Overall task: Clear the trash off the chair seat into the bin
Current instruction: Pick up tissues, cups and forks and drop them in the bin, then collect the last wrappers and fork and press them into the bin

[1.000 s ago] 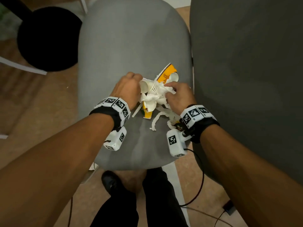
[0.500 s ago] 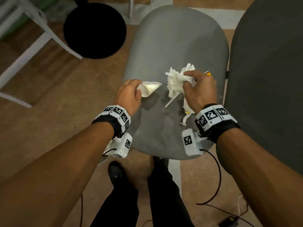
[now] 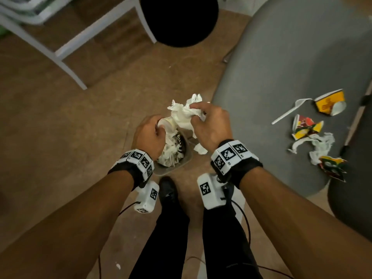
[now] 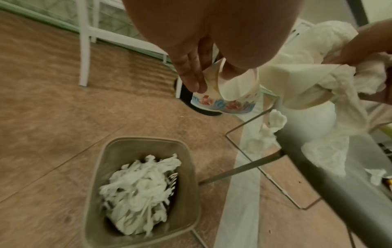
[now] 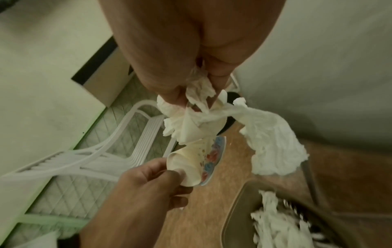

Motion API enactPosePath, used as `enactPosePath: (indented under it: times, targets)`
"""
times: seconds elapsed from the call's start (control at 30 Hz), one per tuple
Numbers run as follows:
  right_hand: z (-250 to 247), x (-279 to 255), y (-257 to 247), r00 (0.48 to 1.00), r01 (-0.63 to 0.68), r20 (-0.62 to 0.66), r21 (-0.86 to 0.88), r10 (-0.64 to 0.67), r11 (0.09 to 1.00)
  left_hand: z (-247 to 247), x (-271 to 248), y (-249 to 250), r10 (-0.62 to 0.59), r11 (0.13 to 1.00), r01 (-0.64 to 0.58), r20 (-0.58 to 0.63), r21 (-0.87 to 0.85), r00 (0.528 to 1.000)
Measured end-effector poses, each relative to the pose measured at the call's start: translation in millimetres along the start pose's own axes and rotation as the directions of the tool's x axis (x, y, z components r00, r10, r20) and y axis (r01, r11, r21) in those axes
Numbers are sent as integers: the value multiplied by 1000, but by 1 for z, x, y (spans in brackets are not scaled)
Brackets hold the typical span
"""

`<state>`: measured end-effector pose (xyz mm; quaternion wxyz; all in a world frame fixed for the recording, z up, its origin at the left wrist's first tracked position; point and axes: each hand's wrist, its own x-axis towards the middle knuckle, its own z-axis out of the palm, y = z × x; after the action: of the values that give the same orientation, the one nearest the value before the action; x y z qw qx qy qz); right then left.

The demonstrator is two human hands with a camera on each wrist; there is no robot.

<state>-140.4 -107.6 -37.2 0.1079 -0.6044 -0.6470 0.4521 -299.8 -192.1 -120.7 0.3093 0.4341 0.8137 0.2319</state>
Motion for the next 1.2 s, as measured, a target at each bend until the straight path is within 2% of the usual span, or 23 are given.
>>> enactPosePath:
  times: [0.13, 0.3, 0.43, 0.53, 0.6, 0.67, 0.73, 0.77, 0.83, 0.9, 0.93, 1.03, 1.2]
  targets:
    - [64, 5, 7, 993, -34, 116, 3, 33, 999, 4, -11, -55, -93, 996, 93, 5, -6, 996]
    - [136, 21, 52, 962, -196, 190, -27, 198, 980, 27, -24, -114, -275, 961, 273, 82, 35, 958]
    - [175, 26, 93, 918, -282, 274, -54, 286, 958, 45, -36, -142, -359, 923, 374, 153, -87, 921]
    - [193, 27, 114, 888, -302, 338, -81, 311, 950, 57, -37, -159, -325, 929, 353, 209, -111, 922]
    - [198, 26, 125, 887, -320, 350, -3, 301, 947, 64, -36, -167, -275, 953, 291, 166, -84, 947]
    - [197, 30, 134, 922, -296, 281, 69, 267, 953, 69, -33, -170, -278, 959, 281, 80, -28, 957]
    - [190, 36, 145, 965, -237, 138, 88, 223, 968, 75, -29, -169, -347, 938, 346, 17, 31, 938]
    - [185, 39, 151, 973, -225, 67, 81, 219, 971, 79, -27, -169, -393, 919, 391, 32, 52, 919]
    - [176, 44, 166, 974, -218, -47, 41, 220, 975, 89, -22, -173, -471, 882, 462, 149, 92, 869]
    - [166, 44, 180, 969, -236, -79, -37, 233, 971, 98, -21, -179, -498, 867, 480, 265, 134, 825]
    - [162, 44, 187, 968, -245, -69, -79, 239, 966, 100, -22, -181, -501, 865, 480, 284, 143, 818]
    - [154, 42, 208, 957, -288, -20, -142, 288, 947, 101, -25, -190, -503, 865, 494, 168, 90, 848]
    - [162, 42, 241, 900, -378, 116, -273, 421, 884, 92, -23, -204, -574, 818, 574, -75, -14, 816]
